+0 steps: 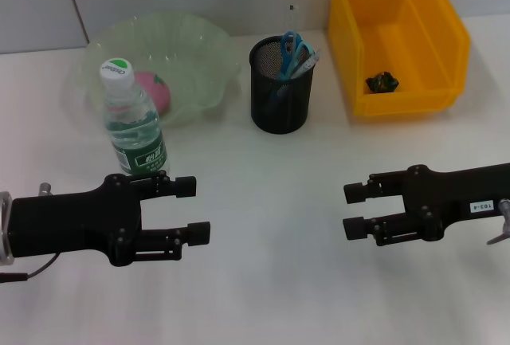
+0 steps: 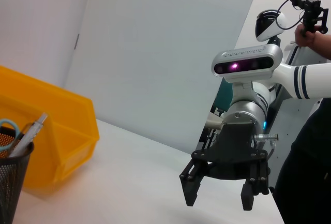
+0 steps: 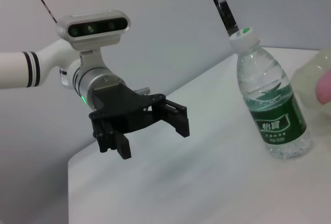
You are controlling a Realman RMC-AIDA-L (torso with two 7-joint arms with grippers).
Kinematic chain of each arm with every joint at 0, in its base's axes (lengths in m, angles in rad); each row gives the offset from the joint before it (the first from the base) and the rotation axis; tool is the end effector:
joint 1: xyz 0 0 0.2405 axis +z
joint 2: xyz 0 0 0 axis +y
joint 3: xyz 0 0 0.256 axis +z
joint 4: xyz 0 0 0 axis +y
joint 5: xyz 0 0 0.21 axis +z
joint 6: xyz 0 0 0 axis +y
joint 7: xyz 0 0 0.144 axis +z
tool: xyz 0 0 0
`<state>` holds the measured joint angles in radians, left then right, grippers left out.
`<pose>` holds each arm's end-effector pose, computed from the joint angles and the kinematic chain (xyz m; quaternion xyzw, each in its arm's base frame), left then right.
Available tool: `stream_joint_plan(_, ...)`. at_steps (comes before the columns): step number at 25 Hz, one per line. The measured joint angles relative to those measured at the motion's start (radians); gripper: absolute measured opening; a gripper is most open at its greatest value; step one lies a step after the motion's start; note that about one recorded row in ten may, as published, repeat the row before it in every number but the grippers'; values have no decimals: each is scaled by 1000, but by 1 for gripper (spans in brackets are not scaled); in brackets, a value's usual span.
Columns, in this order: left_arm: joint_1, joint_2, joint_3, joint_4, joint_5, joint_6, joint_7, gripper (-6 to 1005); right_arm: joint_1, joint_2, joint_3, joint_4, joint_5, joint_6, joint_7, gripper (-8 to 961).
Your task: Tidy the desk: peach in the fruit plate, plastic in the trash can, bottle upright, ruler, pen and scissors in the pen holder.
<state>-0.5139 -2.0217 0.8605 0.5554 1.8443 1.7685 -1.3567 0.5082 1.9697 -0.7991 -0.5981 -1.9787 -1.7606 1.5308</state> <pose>-0.2468 0.2963 -0.0027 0.9370 0.1862 0.2956 0.0012 0.2712 0.3011 0.0207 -0.9362 0.2667 0.2289 0.0047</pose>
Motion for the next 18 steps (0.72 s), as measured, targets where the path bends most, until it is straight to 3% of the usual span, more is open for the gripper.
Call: stream_joint_plan(18,0,1,0,0,24,-7,-2,793,-1,9,3,0,0,6,-7,729)
